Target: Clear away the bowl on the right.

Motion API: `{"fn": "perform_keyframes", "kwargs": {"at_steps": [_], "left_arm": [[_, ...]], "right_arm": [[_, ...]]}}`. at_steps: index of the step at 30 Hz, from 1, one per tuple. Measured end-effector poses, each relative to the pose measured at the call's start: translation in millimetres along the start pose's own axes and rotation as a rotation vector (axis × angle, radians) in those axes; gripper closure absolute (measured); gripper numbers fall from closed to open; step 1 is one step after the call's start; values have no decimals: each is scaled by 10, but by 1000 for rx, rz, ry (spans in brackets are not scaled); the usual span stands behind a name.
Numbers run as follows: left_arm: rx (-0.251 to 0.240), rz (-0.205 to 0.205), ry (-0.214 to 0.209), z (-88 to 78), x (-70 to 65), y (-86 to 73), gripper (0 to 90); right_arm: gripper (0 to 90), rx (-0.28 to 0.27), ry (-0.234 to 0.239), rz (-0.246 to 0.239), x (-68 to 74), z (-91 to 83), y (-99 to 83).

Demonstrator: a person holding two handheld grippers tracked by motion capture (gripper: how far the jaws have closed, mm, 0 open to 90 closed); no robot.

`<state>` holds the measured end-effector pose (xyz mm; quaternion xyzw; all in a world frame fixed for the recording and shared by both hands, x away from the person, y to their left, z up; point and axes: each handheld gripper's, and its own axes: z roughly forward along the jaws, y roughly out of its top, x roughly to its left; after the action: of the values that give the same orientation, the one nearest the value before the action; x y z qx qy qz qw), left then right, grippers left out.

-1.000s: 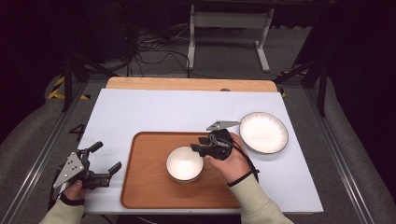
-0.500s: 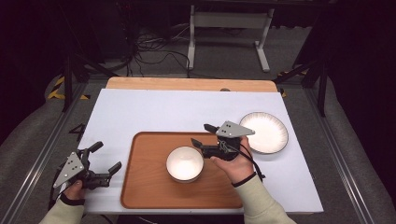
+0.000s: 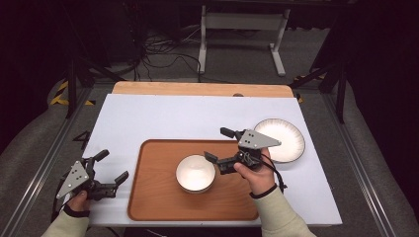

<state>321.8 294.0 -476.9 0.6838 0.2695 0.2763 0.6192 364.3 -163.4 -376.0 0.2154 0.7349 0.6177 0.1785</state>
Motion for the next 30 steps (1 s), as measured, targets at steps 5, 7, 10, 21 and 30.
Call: {"fn": "perform_keyframes", "kwargs": {"at_steps": [5,7,10,21,30], "left_arm": [[1,0,0,1,1,1,3],[1,-1,0,1,1,1,2],[3,1,-2,0,4,2,2],[1,-1,-1,1,2,1,3],[4,0,-2,0,3,2,3]], "right_arm": [[55,-13,-17,-11,-23,-57,-8],[55,-15,-27,-18,-36,-78,-15],[55,-23,-35,-27,-53,-125,-22],[55,-30,-86,-30,-146,-363,-63],[40,2,-113,-53,-219,-542,-91]]}}
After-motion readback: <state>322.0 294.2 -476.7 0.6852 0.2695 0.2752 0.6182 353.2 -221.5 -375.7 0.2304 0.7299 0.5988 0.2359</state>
